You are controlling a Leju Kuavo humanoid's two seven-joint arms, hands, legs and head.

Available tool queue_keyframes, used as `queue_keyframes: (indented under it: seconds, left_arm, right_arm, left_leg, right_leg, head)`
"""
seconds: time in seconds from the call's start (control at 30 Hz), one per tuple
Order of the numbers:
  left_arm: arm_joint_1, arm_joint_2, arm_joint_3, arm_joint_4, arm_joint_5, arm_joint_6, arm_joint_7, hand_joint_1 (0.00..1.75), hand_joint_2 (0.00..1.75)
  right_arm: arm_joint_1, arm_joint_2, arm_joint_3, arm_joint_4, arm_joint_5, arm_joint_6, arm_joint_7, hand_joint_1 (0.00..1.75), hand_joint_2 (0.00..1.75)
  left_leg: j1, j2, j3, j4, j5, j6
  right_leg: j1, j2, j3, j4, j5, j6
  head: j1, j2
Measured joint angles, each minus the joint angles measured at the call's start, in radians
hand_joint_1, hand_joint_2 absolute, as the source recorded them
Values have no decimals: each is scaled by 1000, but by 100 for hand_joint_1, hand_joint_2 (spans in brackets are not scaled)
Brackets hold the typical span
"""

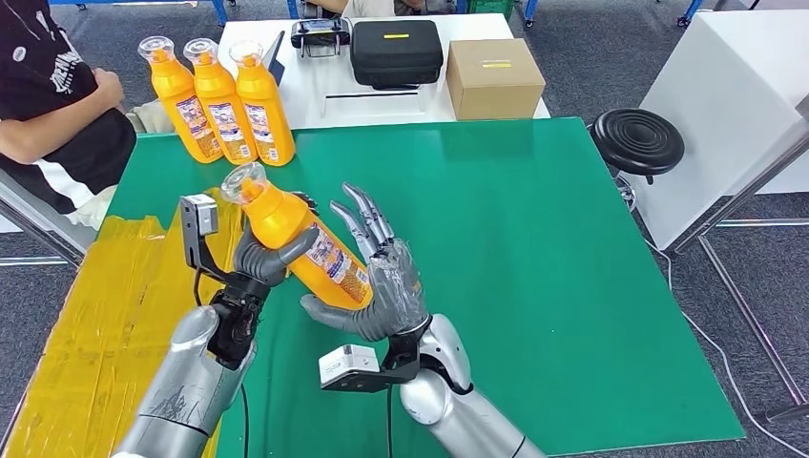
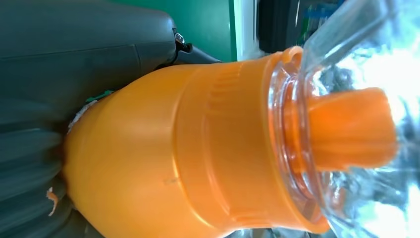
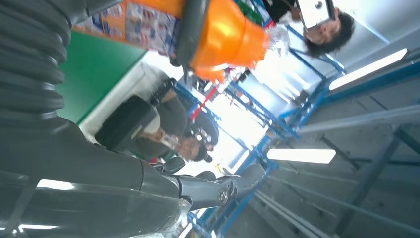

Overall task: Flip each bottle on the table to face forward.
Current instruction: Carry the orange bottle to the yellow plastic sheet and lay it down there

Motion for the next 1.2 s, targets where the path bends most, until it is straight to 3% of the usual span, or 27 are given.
queue_keyframes:
  seconds: [0.13, 0.53, 0.67, 0.83, 1.03, 1.1, 1.2]
  left_arm:
    - [-15, 10, 19, 7, -89, 83, -22, 175, 175]
    - [-28, 21, 34, 11, -116, 108, -28, 175, 175]
    - [-28, 33, 50, 9, -299, 280, -55, 175, 175]
    - [-26, 90, 122, -14, -607, 487, -78, 175, 175]
    - [8, 168, 188, -30, -835, 584, -96, 175, 175]
    - [28, 195, 201, -35, -930, 596, -85, 175, 175]
    - [55, 235, 217, -38, -1039, 586, -63, 175, 175]
  right_arm:
    - [6, -18, -2, -56, 37, -29, 20, 0, 175]
    - [14, -43, -3, -117, 50, -32, 30, 0, 175]
    - [18, -59, -8, -143, 116, -58, 55, 0, 175]
    - [55, -128, -55, -231, 229, -87, 129, 0, 175]
    - [154, -221, -153, -335, 240, -87, 180, 0, 175]
    - [190, -258, -192, -368, 197, -46, 203, 0, 175]
    - [231, -318, -262, -412, 113, 105, 256, 0, 175]
  left_leg:
    - [0, 0, 0, 0, 0, 0]
    - [0, 0, 0, 0, 0, 0]
    - [0, 1, 0, 0, 0, 0]
    - [0, 0, 0, 0, 0, 0]
    - [0, 0, 0, 0, 0, 0]
    - [0, -1, 0, 0, 0, 0]
    - [0, -1, -1, 0, -1, 0]
  right_leg:
    - [0, 0, 0, 0, 0, 0]
    - [0, 0, 0, 0, 0, 0]
    - [0, 0, 0, 0, 0, 0]
    - [0, 0, 0, 0, 0, 0]
    - [0, 0, 0, 0, 0, 0]
    - [0, 0, 0, 0, 0, 0]
    - [0, 0, 0, -1, 0, 0]
  head:
    - [0, 0]
    - [0, 0]
    - [0, 0]
    - [0, 0]
    - [0, 0]
    - [0, 0]
    - [0, 0]
